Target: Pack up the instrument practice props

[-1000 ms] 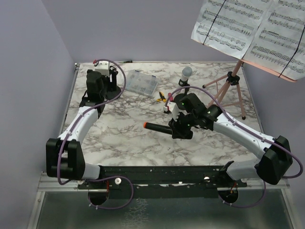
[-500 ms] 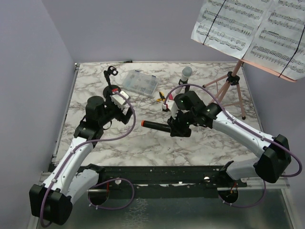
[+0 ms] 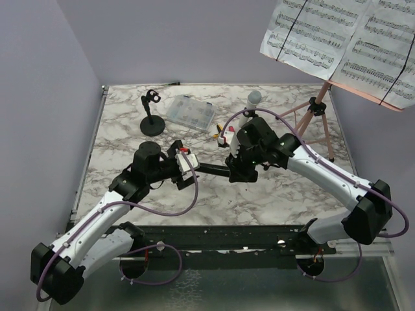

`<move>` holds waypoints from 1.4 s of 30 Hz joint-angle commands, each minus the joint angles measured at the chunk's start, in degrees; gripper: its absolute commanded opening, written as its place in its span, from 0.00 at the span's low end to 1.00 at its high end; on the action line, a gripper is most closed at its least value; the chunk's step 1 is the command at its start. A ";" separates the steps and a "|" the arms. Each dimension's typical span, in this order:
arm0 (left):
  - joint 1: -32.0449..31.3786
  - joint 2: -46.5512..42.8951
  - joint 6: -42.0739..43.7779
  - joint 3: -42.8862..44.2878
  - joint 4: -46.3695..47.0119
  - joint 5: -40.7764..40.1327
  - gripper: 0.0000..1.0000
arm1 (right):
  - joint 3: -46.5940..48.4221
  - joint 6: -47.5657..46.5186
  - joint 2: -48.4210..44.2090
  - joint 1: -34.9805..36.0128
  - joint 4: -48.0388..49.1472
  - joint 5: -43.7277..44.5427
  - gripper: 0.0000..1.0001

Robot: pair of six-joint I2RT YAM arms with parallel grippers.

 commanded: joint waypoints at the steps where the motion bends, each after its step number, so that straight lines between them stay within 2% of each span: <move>1: -4.21 2.19 8.47 2.01 -2.76 -0.07 0.92 | 2.67 -0.60 1.50 0.25 -1.94 -3.11 0.01; 9: -9.90 8.25 14.74 4.68 -2.71 -4.13 0.92 | 3.10 0.30 2.17 0.83 -0.73 -5.56 0.01; 23: -16.63 10.91 14.31 5.47 -3.46 -6.73 0.74 | 1.92 2.48 1.60 2.15 1.24 -7.62 0.01; 29: -19.48 12.11 13.83 5.69 -3.65 -8.40 0.50 | 0.96 2.73 0.85 2.56 1.85 -7.28 0.01; 33: -19.84 11.73 13.18 5.83 -3.64 -11.37 0.26 | 0.10 2.87 0.08 2.64 2.31 -6.67 0.01; 37: -19.89 10.73 12.75 5.47 -3.57 -14.35 0.08 | -0.58 3.41 -1.01 2.62 3.62 -6.02 0.12; 39: -19.88 10.44 11.96 5.47 -3.60 -16.11 0.00 | -0.59 3.54 -1.98 2.58 4.23 -5.22 0.27; 42: -19.88 10.26 9.65 5.22 -3.36 -20.25 0.00 | -1.31 4.52 -4.46 2.59 6.54 -1.98 0.52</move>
